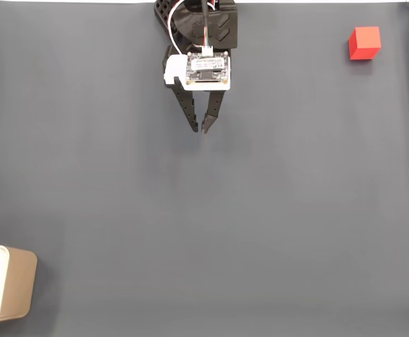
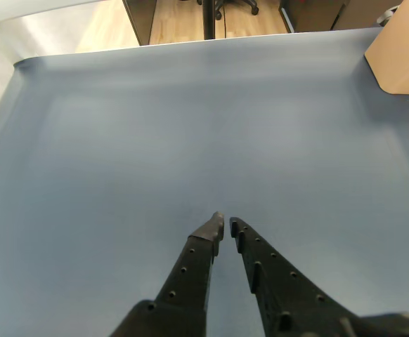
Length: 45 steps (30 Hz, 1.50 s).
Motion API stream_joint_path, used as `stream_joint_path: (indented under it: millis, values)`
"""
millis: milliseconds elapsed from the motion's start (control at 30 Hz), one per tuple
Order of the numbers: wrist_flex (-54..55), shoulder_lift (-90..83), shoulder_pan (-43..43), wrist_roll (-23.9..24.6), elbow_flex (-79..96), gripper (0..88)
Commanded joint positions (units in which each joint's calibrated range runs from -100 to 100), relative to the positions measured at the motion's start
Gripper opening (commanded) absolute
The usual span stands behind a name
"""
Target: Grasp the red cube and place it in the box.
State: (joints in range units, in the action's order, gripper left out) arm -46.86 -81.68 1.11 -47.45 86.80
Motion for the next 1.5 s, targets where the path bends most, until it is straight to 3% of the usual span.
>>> stream_joint_path:
  millis: [0,267,967,1467]
  values:
    - [1.0,3.3,0.2,0.2,-7.1,0.0]
    - [0.1,10.4,2.0,0.2,-16.1,0.0]
    - [-4.0,24.4,17.3,-1.4,-39.7,0.3]
    - [-5.4,27.2,14.9,-1.8,-49.5,0.0]
